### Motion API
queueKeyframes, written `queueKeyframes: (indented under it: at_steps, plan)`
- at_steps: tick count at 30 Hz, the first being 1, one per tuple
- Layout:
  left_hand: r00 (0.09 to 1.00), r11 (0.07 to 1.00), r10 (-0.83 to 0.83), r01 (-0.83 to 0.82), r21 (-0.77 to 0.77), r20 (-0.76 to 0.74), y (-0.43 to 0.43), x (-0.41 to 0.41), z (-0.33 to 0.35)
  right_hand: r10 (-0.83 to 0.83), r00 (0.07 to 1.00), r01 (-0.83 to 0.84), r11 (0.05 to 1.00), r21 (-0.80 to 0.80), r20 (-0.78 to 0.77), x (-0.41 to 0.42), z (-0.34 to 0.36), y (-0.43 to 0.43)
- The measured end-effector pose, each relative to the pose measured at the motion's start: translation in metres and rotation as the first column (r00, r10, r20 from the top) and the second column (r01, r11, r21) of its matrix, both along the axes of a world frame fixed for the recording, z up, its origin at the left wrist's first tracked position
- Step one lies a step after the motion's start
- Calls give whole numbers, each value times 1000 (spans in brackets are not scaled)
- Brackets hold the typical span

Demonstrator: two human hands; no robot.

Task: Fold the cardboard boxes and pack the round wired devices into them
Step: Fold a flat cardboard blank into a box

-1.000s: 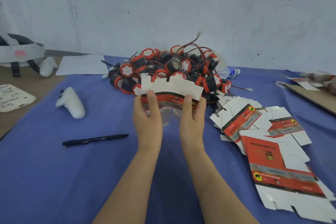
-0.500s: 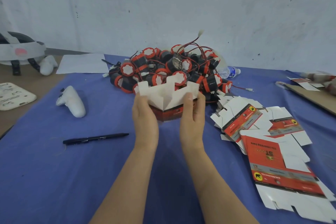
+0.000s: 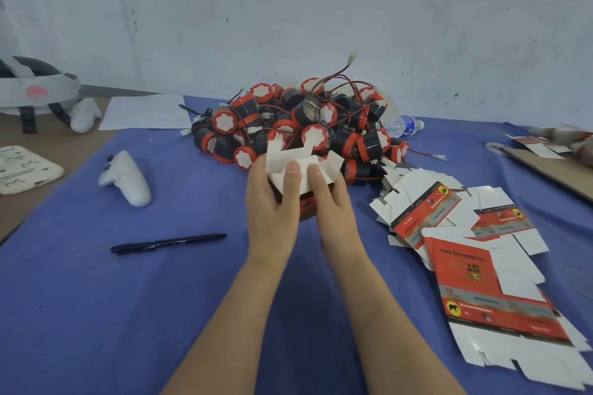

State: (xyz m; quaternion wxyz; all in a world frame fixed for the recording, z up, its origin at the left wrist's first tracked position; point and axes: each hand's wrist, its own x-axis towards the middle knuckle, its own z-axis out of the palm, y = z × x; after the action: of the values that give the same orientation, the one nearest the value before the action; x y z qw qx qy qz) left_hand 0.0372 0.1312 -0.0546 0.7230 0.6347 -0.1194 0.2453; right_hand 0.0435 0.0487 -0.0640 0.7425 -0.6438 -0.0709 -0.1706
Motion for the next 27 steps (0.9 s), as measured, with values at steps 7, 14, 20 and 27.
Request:
queueKeyframes:
  at_steps: [7, 14, 20, 27]
  plan:
    - [982, 984, -78, 48, -169, -174, 7, 7, 2, 44, 986, -20, 989, 149, -161, 2, 4, -2]
    - [920, 974, -217, 180, -140, -327, 7, 5, 6, 11, 976, 21, 990, 143, -217, -2, 9, -1]
    - [945, 979, -203, 194, -60, -256, 6, 1, 8, -107, 967, 102, 994, -37, -230, -1, 11, -10]
    - [960, 992, -121, 111, -53, -252, 10, 3, 5, 43, 998, -36, 983, -179, 35, -6, 9, -20]
